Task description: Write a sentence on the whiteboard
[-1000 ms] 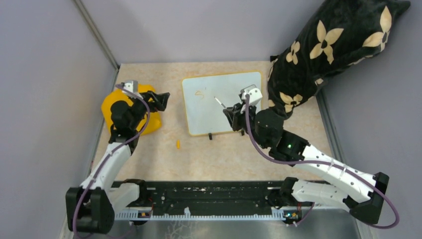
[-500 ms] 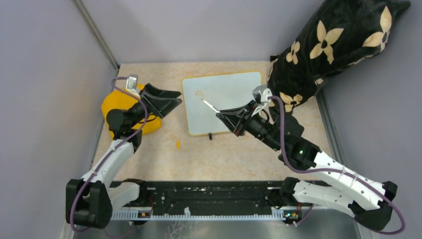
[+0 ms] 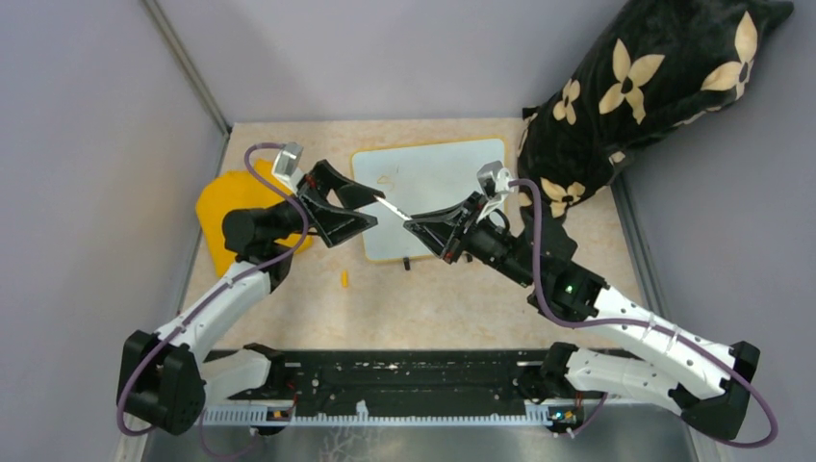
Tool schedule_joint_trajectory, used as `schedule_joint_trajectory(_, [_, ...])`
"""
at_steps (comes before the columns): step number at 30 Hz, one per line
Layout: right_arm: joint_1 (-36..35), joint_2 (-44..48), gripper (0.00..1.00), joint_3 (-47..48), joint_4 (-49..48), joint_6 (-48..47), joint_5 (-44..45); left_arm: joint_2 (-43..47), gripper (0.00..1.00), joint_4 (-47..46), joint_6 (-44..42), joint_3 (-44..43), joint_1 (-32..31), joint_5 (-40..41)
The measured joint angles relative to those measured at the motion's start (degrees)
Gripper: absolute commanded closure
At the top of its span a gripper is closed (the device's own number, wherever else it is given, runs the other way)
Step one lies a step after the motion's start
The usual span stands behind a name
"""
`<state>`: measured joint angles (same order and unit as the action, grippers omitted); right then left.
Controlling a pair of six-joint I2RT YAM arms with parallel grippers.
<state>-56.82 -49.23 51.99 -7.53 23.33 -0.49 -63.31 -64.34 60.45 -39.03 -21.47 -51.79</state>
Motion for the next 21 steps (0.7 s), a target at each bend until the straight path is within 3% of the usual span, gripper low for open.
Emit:
schedule_joint_trajectory(8, [0.0,-0.5,1.00,0.0,-0.2,0.5,-1.7,-4.1,0.14,-1.6,2.6,-3.2,-1.8,-0.7])
schedule_joint_trajectory(16, [0.0,-1.2,1.00,0.0,-0.2,0.5,-2.8,-4.2,0.40,-3.1,3.8,-4.5,-2.7,-0.9])
schedule_joint_trajectory(21, [0.0,-1.7,1.00,0.0,-0.4,0.8,-3.2,-4.2,0.51,-3.7,4.5,-4.5,-3.1,-1.0])
